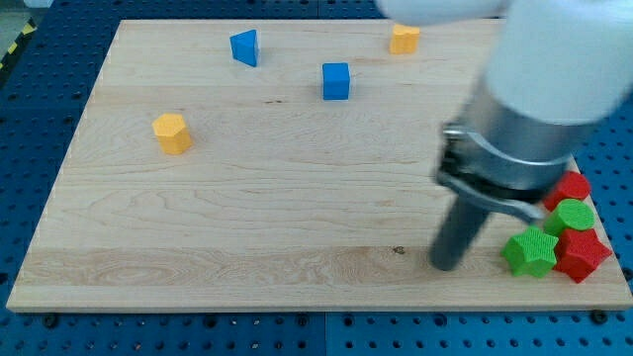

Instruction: Push yellow hexagon into the group of blocks

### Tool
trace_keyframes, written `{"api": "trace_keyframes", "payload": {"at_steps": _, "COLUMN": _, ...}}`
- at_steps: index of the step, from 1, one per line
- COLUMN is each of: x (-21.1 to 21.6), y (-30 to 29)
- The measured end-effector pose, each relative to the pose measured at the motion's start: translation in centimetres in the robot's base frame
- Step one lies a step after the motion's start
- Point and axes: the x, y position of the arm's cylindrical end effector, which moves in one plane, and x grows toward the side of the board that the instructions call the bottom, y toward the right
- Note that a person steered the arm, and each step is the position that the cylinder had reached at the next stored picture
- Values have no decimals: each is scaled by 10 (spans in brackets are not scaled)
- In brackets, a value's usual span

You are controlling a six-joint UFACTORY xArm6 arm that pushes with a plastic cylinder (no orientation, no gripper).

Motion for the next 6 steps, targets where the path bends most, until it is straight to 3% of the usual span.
{"api": "trace_keyframes", "payload": {"at_steps": 2, "x": -56, "y": -151}}
{"api": "trace_keyframes", "payload": {"at_steps": 4, "x": -70, "y": -287}}
{"api": "trace_keyframes", "payload": {"at_steps": 6, "x": -170, "y": -341}}
